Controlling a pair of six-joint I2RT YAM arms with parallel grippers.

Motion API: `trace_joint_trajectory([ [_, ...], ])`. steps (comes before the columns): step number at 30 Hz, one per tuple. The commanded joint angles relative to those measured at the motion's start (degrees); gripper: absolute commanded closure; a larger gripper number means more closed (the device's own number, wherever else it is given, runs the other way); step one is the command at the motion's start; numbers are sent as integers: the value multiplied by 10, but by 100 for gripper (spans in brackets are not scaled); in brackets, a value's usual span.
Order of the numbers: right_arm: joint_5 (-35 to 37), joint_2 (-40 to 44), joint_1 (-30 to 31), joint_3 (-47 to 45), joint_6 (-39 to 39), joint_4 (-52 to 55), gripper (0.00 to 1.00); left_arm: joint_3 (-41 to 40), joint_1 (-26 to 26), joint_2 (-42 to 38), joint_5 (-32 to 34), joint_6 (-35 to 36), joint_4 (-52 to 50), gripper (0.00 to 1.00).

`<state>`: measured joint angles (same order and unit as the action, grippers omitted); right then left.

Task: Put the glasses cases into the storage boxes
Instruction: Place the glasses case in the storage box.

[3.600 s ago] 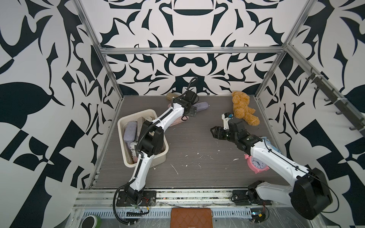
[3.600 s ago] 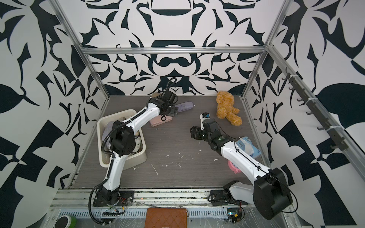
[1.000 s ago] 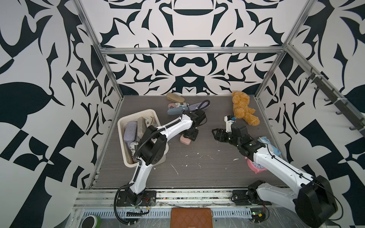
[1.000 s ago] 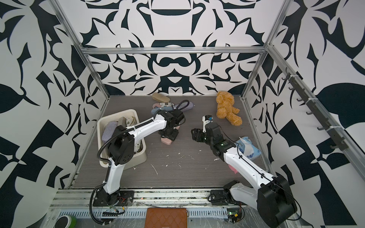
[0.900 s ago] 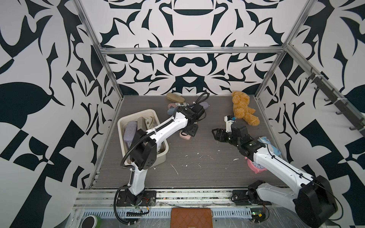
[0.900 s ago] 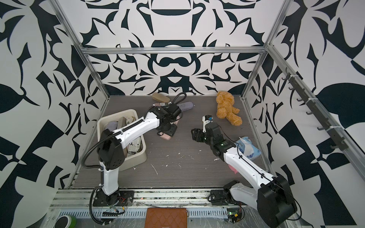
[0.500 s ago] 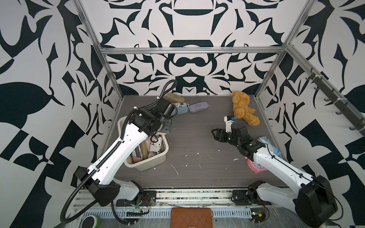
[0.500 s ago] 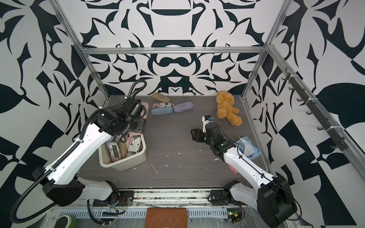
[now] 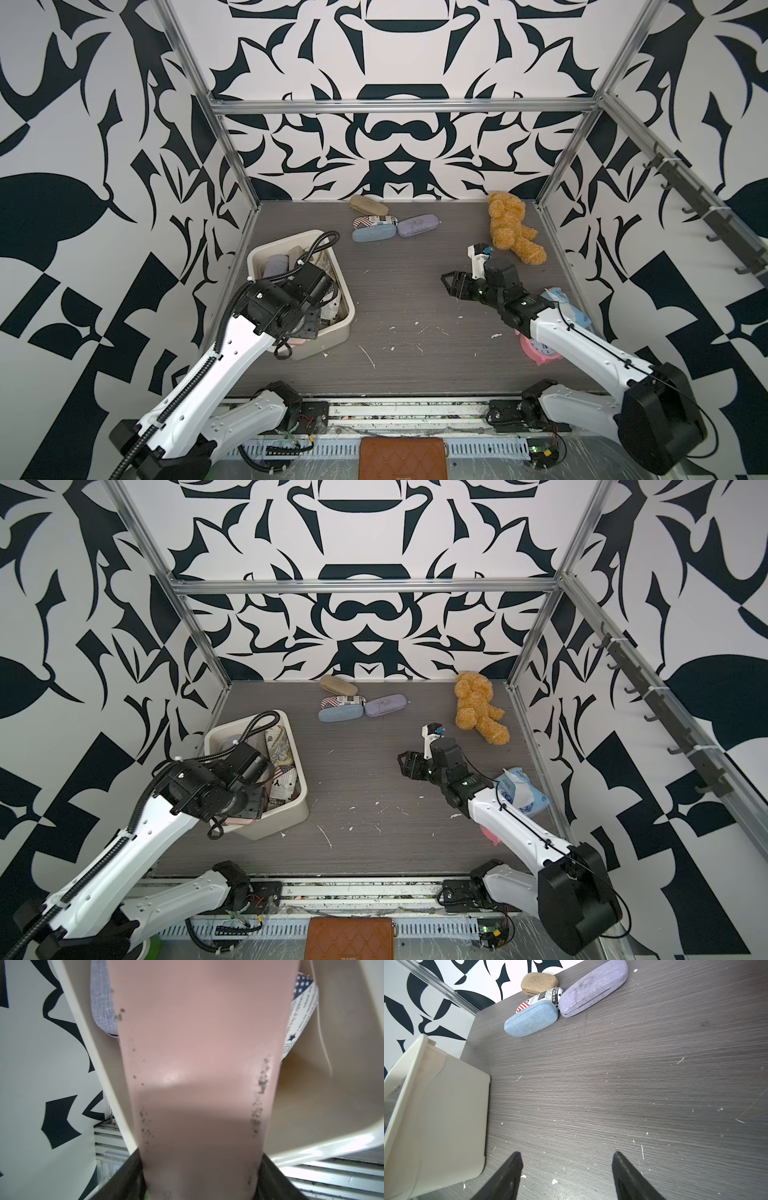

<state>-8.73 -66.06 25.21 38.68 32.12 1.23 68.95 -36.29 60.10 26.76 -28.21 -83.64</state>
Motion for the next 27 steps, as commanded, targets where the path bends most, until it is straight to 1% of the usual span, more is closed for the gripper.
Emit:
trace_joint_trajectory([
  [1,-9,6,-2,-1,6,-25,28,44,3,31,8,23,9,30],
  [3,-10,8,-2,-1,5,-25,28,55,5,53,38,39,17,30],
  [6,-8,11,-2,-2,6,-25,28,79,4,89,46,63,31,30],
  [8,-9,9,-2,-2,6,-25,28,64,6,105,48,90,46,27],
  [10,-13,9,-2,-2,6,-25,28,52,9,124,40,93,43,26],
  [11,-13,10,-2,-2,5,-24,28,52,8,139,26,88,41,18],
  [12,-14,10,-2,-2,3,-25,28,55,9,147,19,81,35,16],
  [13,-15,10,-2,-1,3,-26,28,59,8,147,25,68,26,9],
  [15,-17,10,-2,0,1,-26,28,64,9,136,28,61,19,1],
  [17,-17,9,-2,0,1,-26,28,85,9,133,22,54,7,1],
  [18,-18,8,-2,0,1,-26,28,100,8,111,18,53,4,1],
  [19,-17,8,-2,0,0,-26,28,113,8,106,13,53,9,0],
  [22,-13,7,-2,1,0,-24,28,154,9,112,14,64,54,2],
  [23,-11,7,-2,1,-1,-23,28,174,9,124,7,74,74,3],
  [25,-5,5,-2,1,-3,-20,28,219,9,175,-20,86,106,7],
  [27,1,4,-2,2,-4,-18,28,259,7,224,-70,96,154,11],
])
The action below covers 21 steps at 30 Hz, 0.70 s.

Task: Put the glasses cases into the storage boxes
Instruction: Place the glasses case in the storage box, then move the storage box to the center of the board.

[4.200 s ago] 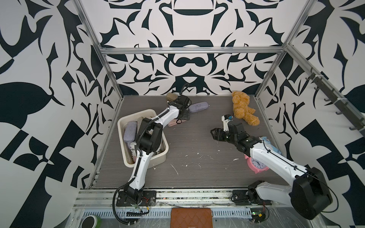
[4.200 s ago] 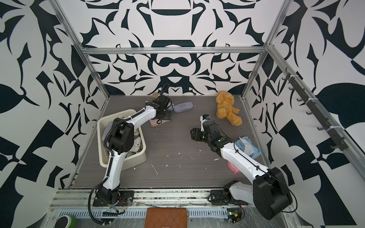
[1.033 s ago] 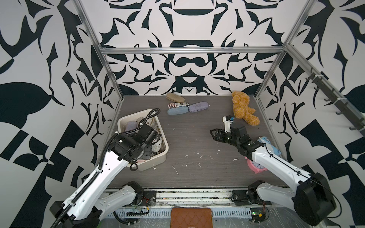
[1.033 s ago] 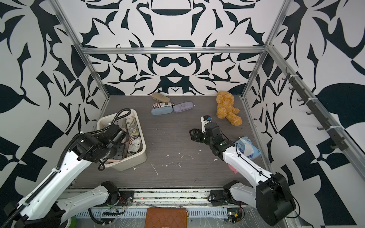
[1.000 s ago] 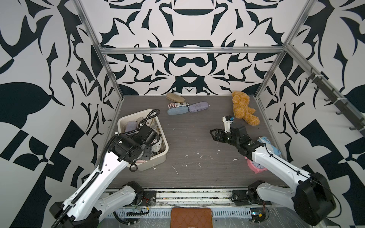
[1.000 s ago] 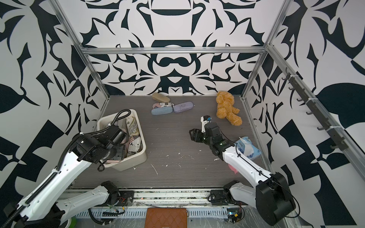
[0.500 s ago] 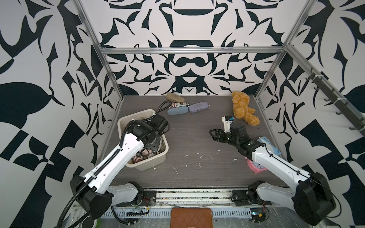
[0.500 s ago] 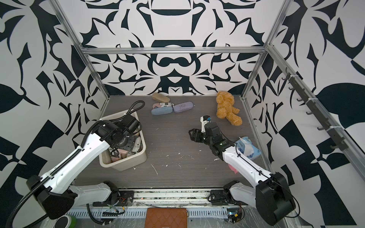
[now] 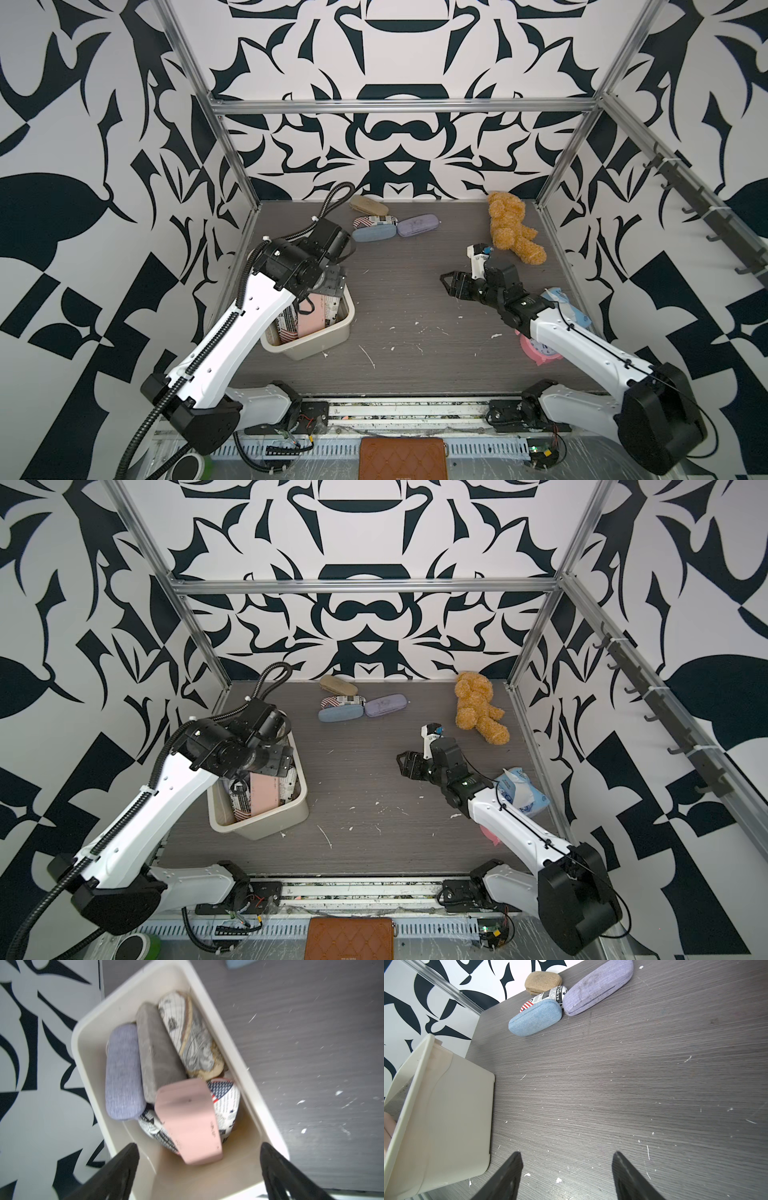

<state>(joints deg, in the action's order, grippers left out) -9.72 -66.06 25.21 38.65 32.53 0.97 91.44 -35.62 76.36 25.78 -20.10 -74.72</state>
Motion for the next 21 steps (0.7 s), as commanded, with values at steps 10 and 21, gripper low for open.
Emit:
trace_joint_trajectory([
  [10,41,-19,-2,16,-19,-4,27,175,-13,349,-106,28,258,6],
  [21,123,-277,-10,319,-40,122,25,107,25,374,-93,-75,415,1],
])
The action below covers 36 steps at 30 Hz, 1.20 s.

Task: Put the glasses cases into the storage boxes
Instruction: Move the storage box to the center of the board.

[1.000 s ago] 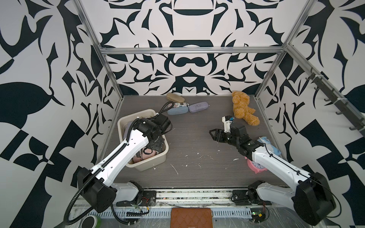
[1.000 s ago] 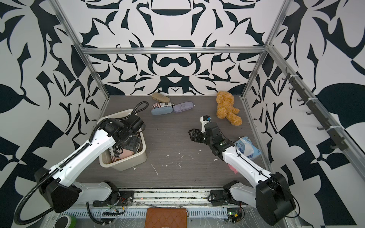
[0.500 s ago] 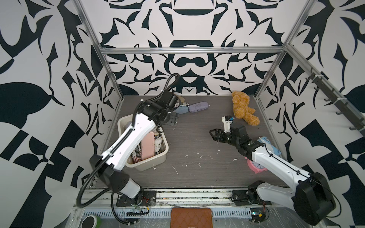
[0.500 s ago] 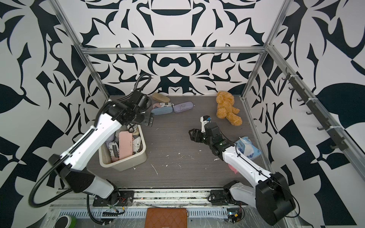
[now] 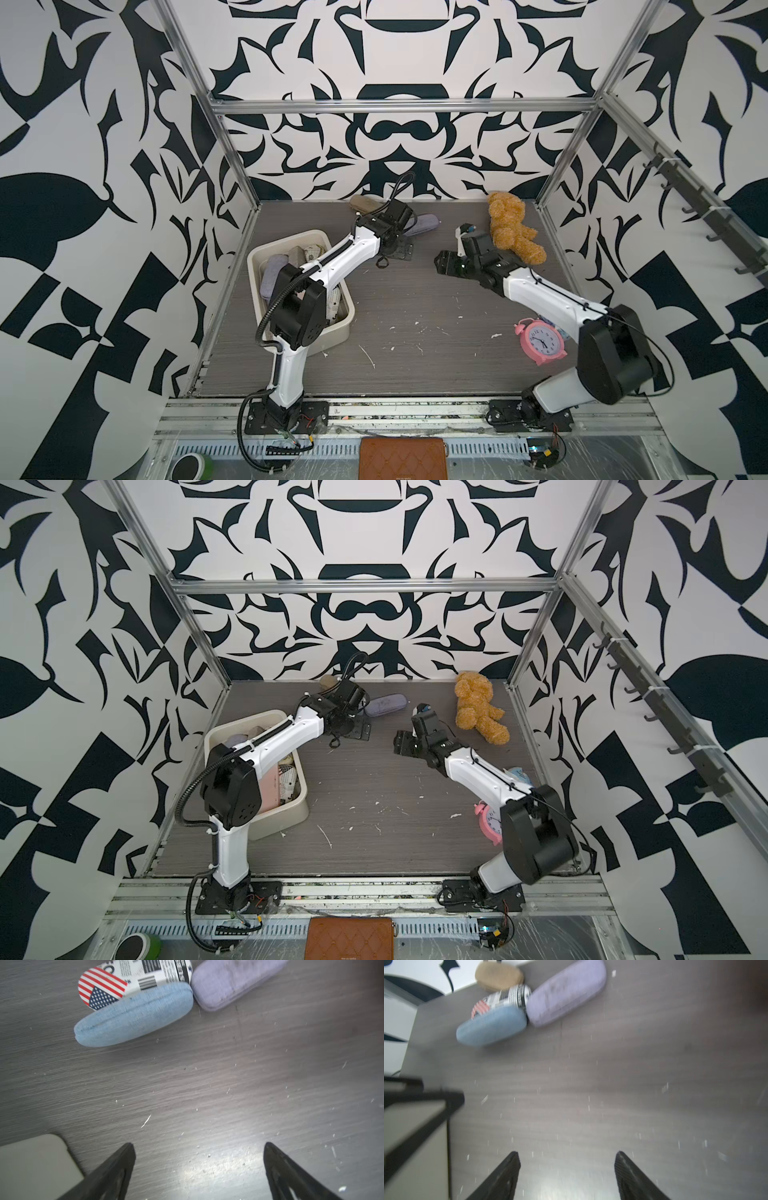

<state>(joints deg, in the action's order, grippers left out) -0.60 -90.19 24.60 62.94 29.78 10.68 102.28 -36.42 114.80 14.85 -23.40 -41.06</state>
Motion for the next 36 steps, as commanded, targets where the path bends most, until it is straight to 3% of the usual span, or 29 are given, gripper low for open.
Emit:
trace_joint_trajectory([
  [1,24,-50,-4,95,-11,27,25,4,42,3,13,-45,95,0],
  [6,-13,-56,-4,97,-3,5,25,68,56,92,44,24,180,1],
  [12,-14,-7,-7,27,-22,-20,25,336,86,283,25,-2,51,1],
  [16,-19,27,-8,-17,-23,-33,25,403,94,347,9,-9,25,1],
  [19,-21,53,-10,-47,-20,-40,25,379,96,343,-3,-13,21,0],
  [28,-28,107,-11,-98,-13,-53,25,174,73,220,-73,-3,44,13],
  [36,-37,120,-12,-118,-6,-60,26,102,24,146,-111,2,23,13],
])
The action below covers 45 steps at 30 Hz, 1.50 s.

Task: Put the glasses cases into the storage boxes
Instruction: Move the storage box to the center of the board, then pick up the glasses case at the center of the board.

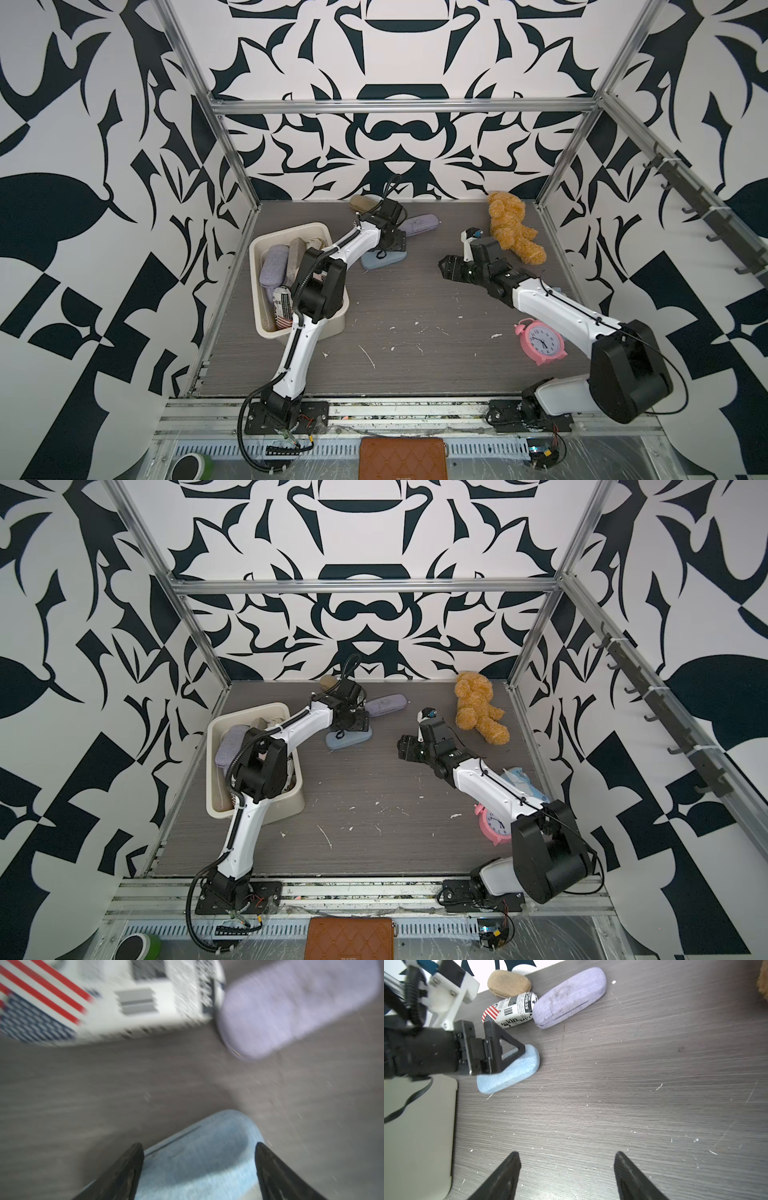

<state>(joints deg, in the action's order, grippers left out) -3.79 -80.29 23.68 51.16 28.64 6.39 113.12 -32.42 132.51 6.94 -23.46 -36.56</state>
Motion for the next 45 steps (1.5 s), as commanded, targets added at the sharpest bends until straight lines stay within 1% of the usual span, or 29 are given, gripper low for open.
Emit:
trace_joint_trajectory([
  [1,-5,23,-3,0,5,-16,26,-8,-16,-35,-38,1,-23,12],
  [6,-2,34,-4,-3,5,-14,26,3,-16,-34,-32,6,-43,9],
  [9,2,35,-4,-4,3,-7,24,21,-20,-23,13,29,-72,1],
  [14,4,41,-4,-2,0,2,22,43,-14,19,27,69,-126,1],
  [17,11,52,-5,-5,-3,5,22,48,-19,33,24,89,-150,1],
  [19,16,57,-5,-7,-6,6,21,28,-25,23,20,102,-144,1],
  [21,17,60,-5,-7,-6,6,21,18,-30,13,-2,106,-148,1],
  [24,15,64,-5,-10,-5,2,21,-6,-44,-11,-5,99,-149,1],
  [28,7,63,-5,-12,-5,-2,21,-40,-63,-34,26,91,-132,1],
  [32,0,59,-5,-12,-3,-5,23,3,-62,7,89,83,-170,0],
  [34,1,58,-5,-13,-2,-6,23,20,-62,26,98,82,-171,0],
  [37,0,59,-5,-14,-2,-7,23,67,-61,68,111,80,-197,7],
  [39,0,62,-5,-15,-2,-8,23,77,-59,83,112,78,-202,14],
  [40,0,63,-5,-15,-3,-9,23,76,-57,84,109,77,-198,19],
  [42,-1,64,-5,-16,-4,-9,23,70,-54,83,102,74,-192,20],
  [43,-1,64,-5,-16,-4,-8,23,65,-53,82,107,76,-190,17],
  [45,-3,64,-5,-15,-5,-8,23,66,-49,82,109,76,-194,0],
])
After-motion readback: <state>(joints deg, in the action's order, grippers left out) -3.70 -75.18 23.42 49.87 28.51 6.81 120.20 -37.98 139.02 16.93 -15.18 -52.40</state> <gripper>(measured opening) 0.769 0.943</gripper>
